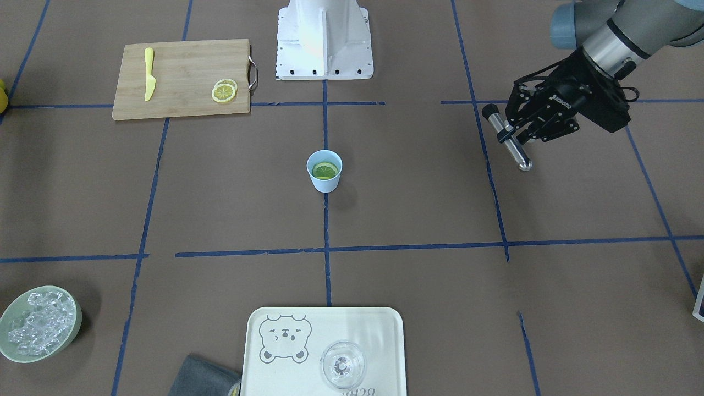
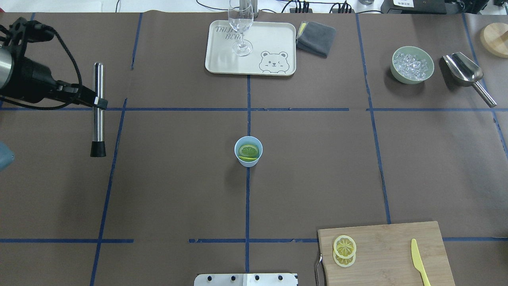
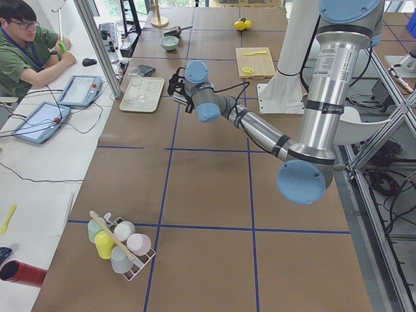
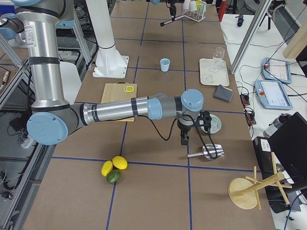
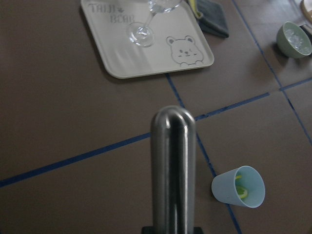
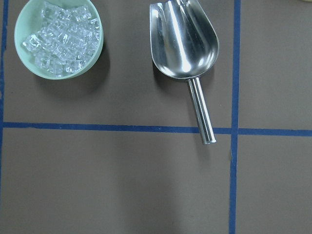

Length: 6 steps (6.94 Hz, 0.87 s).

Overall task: Squeeze lemon into cup
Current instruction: 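Lift the muddler out of the cup and carry it back with the left gripper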

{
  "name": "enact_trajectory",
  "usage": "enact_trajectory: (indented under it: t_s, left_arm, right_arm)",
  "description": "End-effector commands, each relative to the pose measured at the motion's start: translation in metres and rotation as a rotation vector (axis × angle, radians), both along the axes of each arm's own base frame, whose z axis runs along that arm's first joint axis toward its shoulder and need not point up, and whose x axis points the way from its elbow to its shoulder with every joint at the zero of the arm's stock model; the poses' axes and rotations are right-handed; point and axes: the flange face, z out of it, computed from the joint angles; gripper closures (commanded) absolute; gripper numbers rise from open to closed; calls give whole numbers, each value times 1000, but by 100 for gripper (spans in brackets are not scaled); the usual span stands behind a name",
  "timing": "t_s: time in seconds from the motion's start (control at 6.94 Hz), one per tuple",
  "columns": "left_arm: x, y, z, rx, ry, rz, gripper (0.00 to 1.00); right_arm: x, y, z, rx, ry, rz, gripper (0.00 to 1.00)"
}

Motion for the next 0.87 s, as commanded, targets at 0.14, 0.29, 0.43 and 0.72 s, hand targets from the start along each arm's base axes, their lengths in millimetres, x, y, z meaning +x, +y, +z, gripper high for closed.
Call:
enact_trajectory:
  t_s: [0.14, 0.29, 0.43, 0.72]
  left_arm:
    - [11, -6, 87, -244, -278, -34, 100]
    - [16, -17, 100, -213, -459, -30, 100]
    - [22, -40, 91, -162, -576, -50, 100]
    - [46, -55, 113, -202, -624, -19, 100]
  right_arm:
    - [1, 8, 0, 5, 4, 0, 0]
    - [1, 8, -1, 6, 4, 0, 0]
    - [2, 12, -2, 8, 4, 1, 0]
    - [2, 14, -5, 13, 3, 2, 0]
